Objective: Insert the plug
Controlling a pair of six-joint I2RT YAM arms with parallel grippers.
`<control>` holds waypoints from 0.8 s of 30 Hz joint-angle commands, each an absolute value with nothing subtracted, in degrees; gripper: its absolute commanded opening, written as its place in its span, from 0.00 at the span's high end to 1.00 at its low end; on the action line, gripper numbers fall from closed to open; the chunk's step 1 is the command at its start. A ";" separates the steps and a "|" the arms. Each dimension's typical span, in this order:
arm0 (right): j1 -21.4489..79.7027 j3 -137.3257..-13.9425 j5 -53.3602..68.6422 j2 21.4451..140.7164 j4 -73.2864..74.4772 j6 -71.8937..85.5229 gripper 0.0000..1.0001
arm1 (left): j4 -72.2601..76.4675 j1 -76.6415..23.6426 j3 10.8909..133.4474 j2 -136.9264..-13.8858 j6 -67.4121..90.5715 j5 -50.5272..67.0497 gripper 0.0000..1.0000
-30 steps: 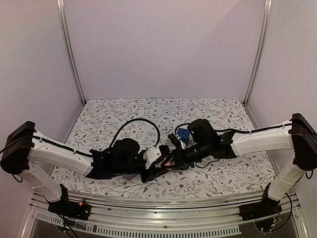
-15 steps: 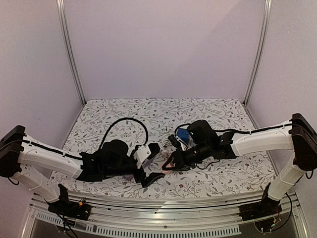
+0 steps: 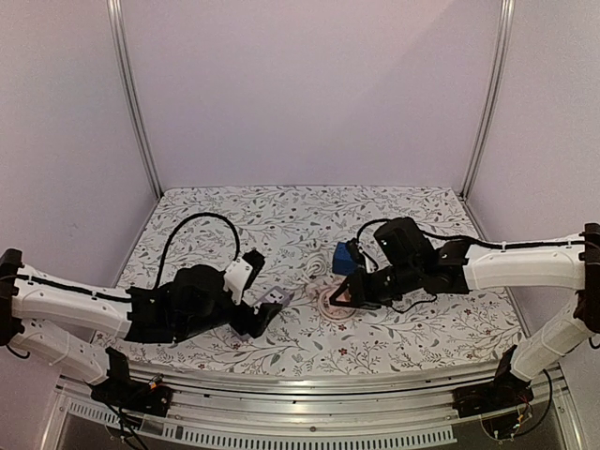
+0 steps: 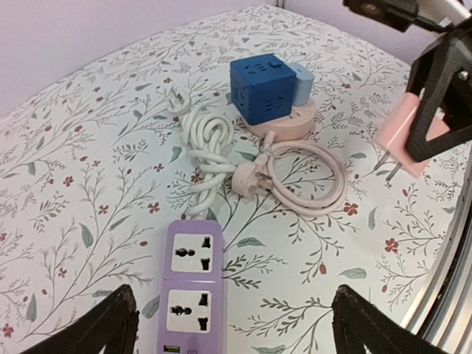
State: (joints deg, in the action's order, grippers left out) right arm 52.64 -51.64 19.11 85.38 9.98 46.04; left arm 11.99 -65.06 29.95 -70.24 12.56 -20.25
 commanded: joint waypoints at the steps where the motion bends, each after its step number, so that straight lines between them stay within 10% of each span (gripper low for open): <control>1: 51.20 -49.15 13.51 80.49 13.95 45.26 1.00 | 5.04 -60.88 27.86 -70.71 22.36 -24.37 0.10; 24: 49.31 -47.69 6.47 68.70 21.92 44.53 1.00 | 13.65 -50.36 25.45 -83.40 30.40 0.70 0.13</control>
State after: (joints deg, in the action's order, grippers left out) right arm 49.82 -47.92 8.25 70.85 20.01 45.52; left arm 10.13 -51.09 24.40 -81.08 29.54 -3.70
